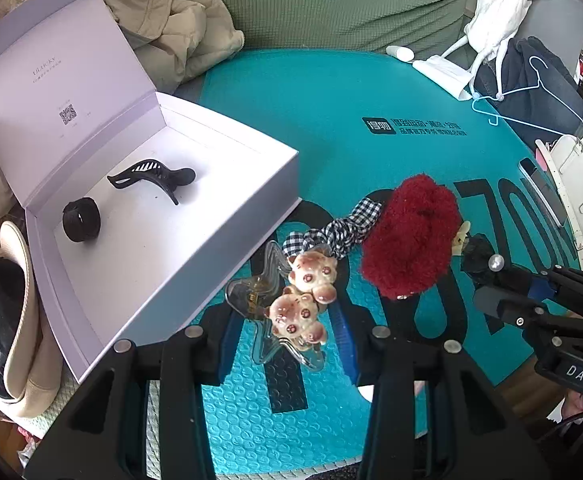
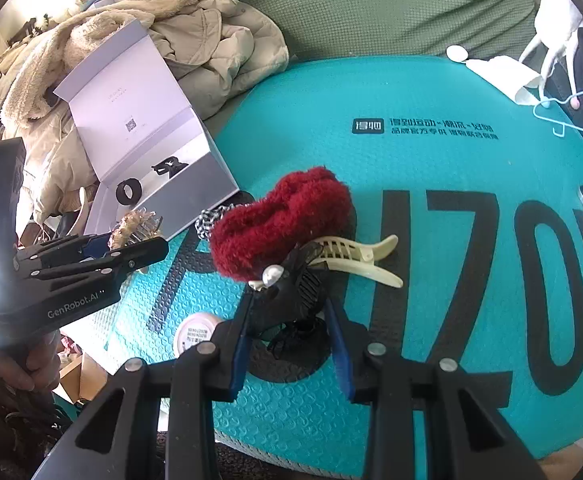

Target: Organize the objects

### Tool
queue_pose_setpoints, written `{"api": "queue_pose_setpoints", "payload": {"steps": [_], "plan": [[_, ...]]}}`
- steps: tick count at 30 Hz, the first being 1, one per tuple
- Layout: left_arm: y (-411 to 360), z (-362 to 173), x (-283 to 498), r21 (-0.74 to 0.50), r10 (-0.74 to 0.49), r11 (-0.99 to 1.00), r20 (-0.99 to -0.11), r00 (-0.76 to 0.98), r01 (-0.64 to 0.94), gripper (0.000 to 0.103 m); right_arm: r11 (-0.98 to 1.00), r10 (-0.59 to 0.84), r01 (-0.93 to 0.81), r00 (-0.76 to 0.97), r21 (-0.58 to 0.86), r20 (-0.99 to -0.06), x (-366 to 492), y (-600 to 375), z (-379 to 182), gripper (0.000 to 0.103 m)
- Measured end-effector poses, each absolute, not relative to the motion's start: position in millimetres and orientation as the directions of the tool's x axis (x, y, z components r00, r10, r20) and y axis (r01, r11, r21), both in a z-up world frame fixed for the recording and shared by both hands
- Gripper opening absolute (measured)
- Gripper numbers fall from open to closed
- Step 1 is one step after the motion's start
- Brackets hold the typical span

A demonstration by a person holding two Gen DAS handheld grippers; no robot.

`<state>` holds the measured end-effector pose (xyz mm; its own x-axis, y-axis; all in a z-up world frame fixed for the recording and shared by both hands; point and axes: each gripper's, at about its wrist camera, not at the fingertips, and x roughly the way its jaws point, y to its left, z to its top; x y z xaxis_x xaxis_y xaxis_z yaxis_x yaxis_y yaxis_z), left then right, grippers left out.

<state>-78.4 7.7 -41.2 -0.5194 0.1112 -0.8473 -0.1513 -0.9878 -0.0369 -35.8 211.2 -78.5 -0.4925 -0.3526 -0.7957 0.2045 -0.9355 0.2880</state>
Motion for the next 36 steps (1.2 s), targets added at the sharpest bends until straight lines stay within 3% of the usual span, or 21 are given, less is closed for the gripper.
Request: {"api": "queue_pose_setpoints", "payload": {"steps": [12, 36], "plan": [[-9.3, -7.7, -104.3, -0.023, 0.105, -0.988, -0.829, -0.55, -0.153, 0.039, -0.917, -0.391, 0.282, -0.508, 0.281, -0.767, -56.5, 187.4, -43.8, 0.035], [-29.1, 10.6, -162.7, -0.008, 0.084, -0.991, -0.814, -0.575, -0.133, 0.039, -0.877, -0.439, 0.413, -0.485, 0.245, -0.756, -116.8, 152.5, -24.0, 0.035]]}}
